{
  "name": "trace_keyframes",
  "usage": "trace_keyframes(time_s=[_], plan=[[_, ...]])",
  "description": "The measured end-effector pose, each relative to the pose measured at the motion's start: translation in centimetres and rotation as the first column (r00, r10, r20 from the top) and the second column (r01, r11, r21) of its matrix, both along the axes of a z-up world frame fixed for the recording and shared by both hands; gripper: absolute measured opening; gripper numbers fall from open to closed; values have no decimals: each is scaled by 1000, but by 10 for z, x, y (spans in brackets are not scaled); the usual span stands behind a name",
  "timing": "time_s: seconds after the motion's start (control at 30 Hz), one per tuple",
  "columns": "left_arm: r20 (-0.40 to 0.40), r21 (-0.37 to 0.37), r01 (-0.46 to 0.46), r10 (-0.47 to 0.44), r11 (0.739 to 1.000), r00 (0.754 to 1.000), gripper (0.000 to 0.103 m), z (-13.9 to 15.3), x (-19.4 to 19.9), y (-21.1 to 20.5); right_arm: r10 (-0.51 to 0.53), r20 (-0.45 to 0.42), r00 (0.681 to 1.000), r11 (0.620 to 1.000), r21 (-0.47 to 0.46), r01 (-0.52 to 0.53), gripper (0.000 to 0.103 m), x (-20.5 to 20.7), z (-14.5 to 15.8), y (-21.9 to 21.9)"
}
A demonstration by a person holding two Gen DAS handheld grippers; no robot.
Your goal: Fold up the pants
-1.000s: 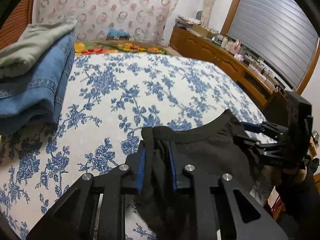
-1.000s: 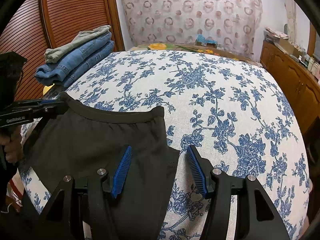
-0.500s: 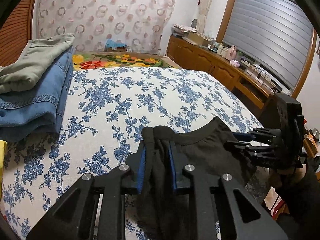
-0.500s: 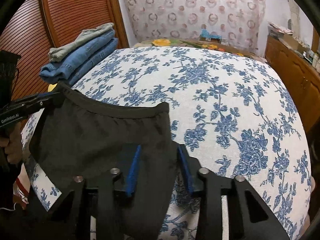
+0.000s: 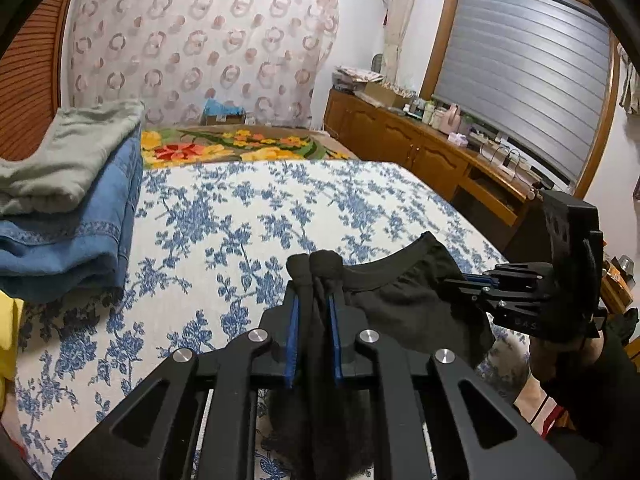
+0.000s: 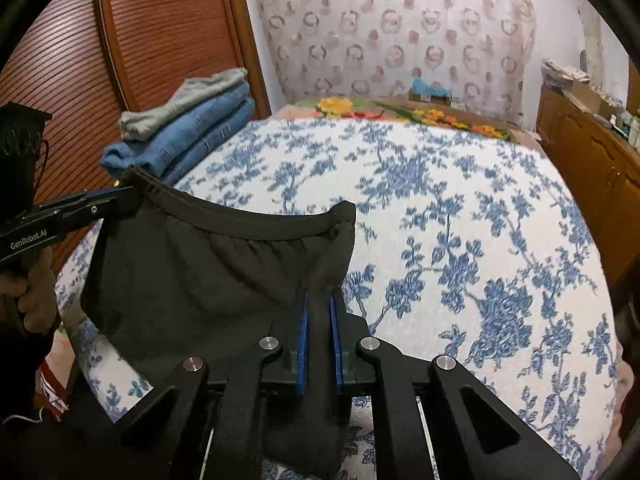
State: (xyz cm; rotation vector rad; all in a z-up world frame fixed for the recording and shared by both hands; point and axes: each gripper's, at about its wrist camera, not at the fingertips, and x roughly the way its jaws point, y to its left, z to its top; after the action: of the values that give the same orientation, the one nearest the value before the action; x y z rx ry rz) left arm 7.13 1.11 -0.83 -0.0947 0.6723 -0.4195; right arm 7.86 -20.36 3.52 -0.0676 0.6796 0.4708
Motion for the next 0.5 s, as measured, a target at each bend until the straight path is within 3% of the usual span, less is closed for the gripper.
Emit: trace_keyframes(time_s=[0.5], plan=[[108, -5, -23, 23, 1000, 994, 14, 38, -2, 7, 15, 163, 987, 999, -33, -10, 9, -19, 50, 0]])
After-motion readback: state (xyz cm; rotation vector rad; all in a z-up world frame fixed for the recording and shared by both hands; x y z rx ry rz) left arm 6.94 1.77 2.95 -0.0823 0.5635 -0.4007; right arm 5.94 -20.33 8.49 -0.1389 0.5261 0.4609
